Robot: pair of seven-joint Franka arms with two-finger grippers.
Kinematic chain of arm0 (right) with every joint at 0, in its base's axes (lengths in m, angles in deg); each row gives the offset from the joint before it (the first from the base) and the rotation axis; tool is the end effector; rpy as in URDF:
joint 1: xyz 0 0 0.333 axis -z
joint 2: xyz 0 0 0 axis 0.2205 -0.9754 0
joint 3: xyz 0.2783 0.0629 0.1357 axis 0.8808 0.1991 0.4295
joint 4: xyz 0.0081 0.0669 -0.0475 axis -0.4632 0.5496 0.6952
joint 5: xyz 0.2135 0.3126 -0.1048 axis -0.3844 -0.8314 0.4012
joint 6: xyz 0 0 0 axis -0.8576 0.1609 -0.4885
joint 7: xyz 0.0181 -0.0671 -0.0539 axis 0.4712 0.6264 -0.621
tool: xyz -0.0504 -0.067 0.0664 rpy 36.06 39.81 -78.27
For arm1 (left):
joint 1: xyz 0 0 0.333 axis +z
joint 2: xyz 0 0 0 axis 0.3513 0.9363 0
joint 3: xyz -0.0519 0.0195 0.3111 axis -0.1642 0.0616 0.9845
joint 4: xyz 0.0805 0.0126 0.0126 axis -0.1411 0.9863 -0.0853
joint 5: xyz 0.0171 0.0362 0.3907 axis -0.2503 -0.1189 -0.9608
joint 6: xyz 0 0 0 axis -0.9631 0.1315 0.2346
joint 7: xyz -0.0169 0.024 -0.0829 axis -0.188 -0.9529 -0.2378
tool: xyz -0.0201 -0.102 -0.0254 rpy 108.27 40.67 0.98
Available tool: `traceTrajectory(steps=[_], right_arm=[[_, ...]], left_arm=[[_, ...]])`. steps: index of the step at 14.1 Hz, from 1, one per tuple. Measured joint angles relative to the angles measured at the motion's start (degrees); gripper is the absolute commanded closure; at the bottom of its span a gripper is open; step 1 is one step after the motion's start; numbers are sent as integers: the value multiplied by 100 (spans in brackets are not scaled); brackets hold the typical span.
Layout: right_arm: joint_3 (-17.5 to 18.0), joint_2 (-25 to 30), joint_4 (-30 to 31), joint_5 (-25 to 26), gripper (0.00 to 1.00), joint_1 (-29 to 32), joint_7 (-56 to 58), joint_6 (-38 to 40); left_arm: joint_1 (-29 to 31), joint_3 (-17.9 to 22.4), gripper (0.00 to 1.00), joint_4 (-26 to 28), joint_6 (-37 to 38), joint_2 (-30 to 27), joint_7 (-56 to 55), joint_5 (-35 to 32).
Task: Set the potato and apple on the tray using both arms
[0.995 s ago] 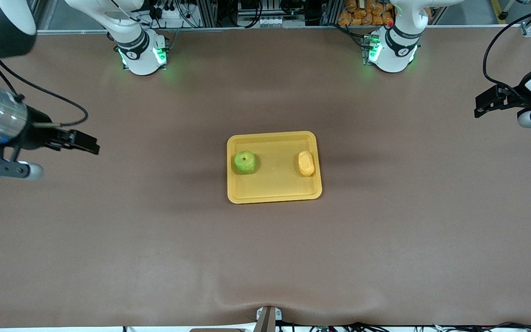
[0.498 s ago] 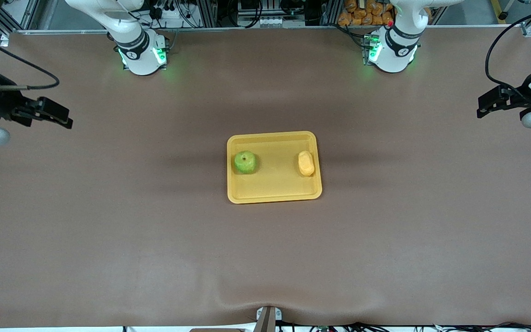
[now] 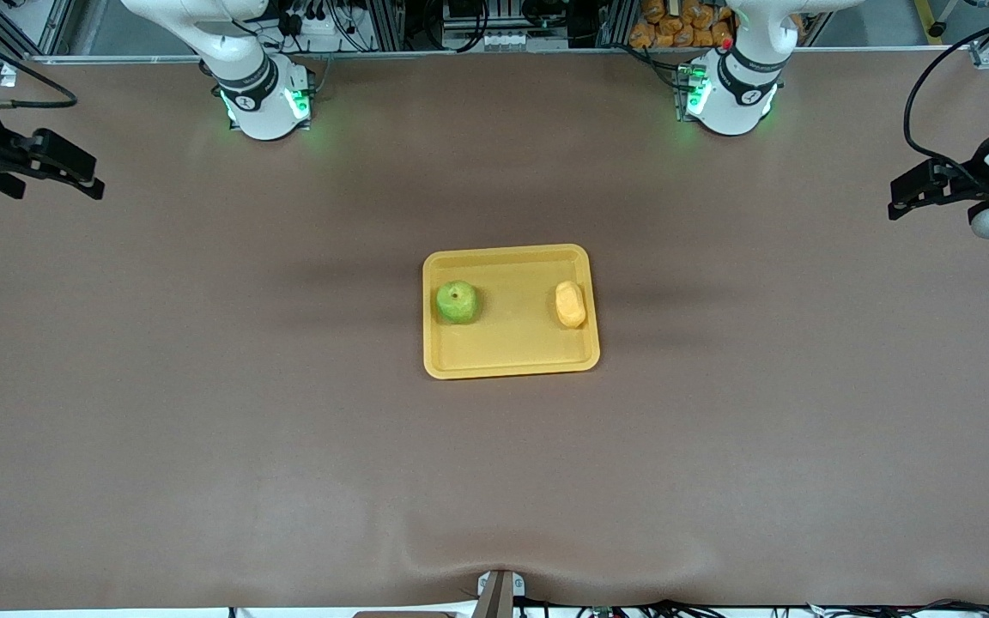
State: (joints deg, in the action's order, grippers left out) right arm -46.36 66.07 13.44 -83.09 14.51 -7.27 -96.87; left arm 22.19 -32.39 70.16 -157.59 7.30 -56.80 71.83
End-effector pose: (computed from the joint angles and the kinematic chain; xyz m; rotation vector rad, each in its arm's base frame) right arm 0.5246 0.0240 0.6703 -3.1194 0.0414 0.1022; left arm 0.5388 -0.0093 0.6162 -3.0649 0.1816 0.0323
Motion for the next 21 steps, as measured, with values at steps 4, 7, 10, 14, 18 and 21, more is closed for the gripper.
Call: traceTrajectory(steps=[4, 7, 10, 14, 18, 21], right_arm=[[-9, 128, 266, 0, 0, -5, 39, -175], [-7, 133, 269, 1, 0, -12, 56, -208], [-12, 135, 269, 2, 0, -12, 57, -277], [-16, 135, 269, 4, 0, -12, 58, -320], [-24, 135, 269, 5, 0, -12, 58, -339], [-33, 135, 269, 5, 0, -11, 58, -342]], left_arm=[[0, 0, 0, 0, 0, 16, 0, 0], [0, 0, 0, 0, 0, 19, 0, 0], [0, 0, 0, 0, 0, 19, 0, 0], [0, 0, 0, 0, 0, 23, 0, 0], [0, 0, 0, 0, 0, 33, 0, 0], [0, 0, 0, 0, 0, 38, 0, 0]])
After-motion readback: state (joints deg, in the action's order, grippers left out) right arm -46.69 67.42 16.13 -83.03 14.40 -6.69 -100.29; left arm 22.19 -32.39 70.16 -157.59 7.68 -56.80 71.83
